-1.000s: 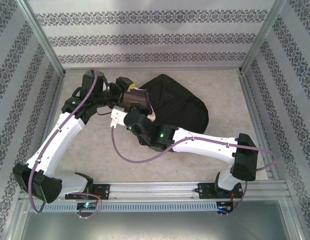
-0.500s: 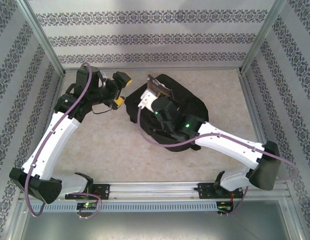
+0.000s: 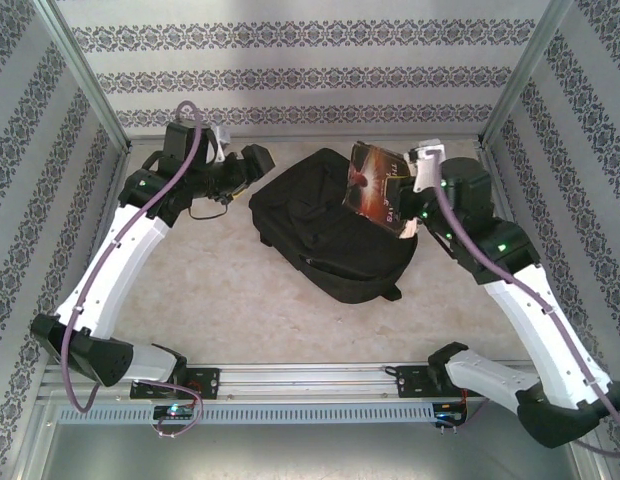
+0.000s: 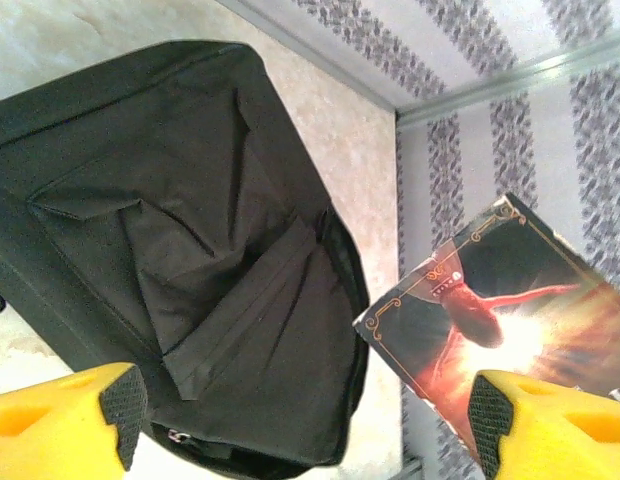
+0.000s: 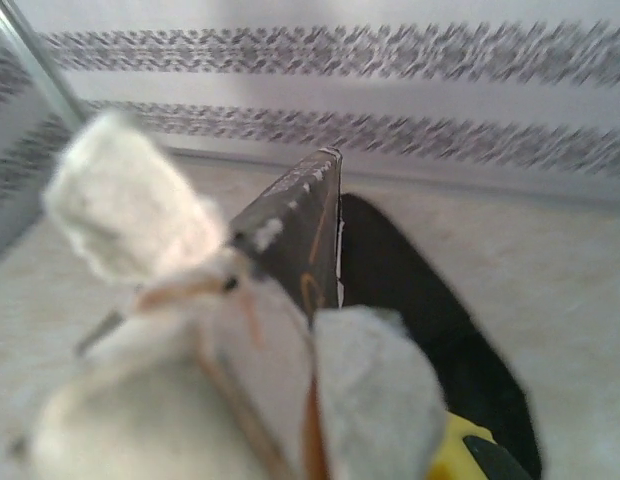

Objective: Pack the student bag

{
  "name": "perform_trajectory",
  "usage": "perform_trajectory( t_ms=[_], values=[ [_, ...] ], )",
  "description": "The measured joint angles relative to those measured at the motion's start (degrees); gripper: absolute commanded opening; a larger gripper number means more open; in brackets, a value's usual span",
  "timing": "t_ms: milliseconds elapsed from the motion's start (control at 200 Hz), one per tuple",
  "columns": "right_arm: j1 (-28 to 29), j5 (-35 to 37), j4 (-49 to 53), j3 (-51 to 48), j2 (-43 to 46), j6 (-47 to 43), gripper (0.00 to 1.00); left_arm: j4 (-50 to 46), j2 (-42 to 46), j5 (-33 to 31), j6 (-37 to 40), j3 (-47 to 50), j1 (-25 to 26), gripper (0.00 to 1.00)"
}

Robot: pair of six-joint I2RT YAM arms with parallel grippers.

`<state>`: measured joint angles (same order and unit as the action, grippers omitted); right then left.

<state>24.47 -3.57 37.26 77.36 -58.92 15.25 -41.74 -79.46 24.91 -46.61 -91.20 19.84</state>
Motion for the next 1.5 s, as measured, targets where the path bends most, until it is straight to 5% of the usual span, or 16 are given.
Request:
perform_trajectory(
  t_ms=[290, 490, 665, 1104, 1169, 1334, 1499],
  values=[
    [-6.84, -31.43, -8.76, -9.03, 0.94, 22.03, 0.00, 13.27, -1.31, 12.17, 6.54, 10.67, 0.44, 0.84],
    [-8.68, -41.00, -20.50, -12.74, 0.94, 35.17, 0.00, 30.27, -1.33, 21.84, 2.40, 19.93, 0.42, 0.84],
    [-10.38, -44.06, -29.22, -16.81, 0.85, 44.39, 0.00, 49.33, -1.33, 28.22, -8.46, 26.82, 0.44, 0.78],
    [-12.37, -44.06, -34.88, -20.09, 1.84, 49.88, 0.00, 76.48, -3.32, 31.89, -31.21, 30.91, 0.44, 0.08],
    [-12.37, -43.91, -34.99, -20.65, 2.23, 50.14, 0.19, 76.89, -3.32, 32.09, -32.02, 30.95, 0.44, 0.00],
    [-12.35, -43.87, -34.73, -21.42, 2.32, 51.15, 0.52, 73.44, -2.56, 31.78, -29.40, 30.95, 0.48, 0.00],
    [-12.33, -44.09, -31.95, -21.99, 2.99, 50.80, 0.64, 66.77, -1.01, 30.82, -24.96, 30.51, 0.55, 0.00]
  ],
)
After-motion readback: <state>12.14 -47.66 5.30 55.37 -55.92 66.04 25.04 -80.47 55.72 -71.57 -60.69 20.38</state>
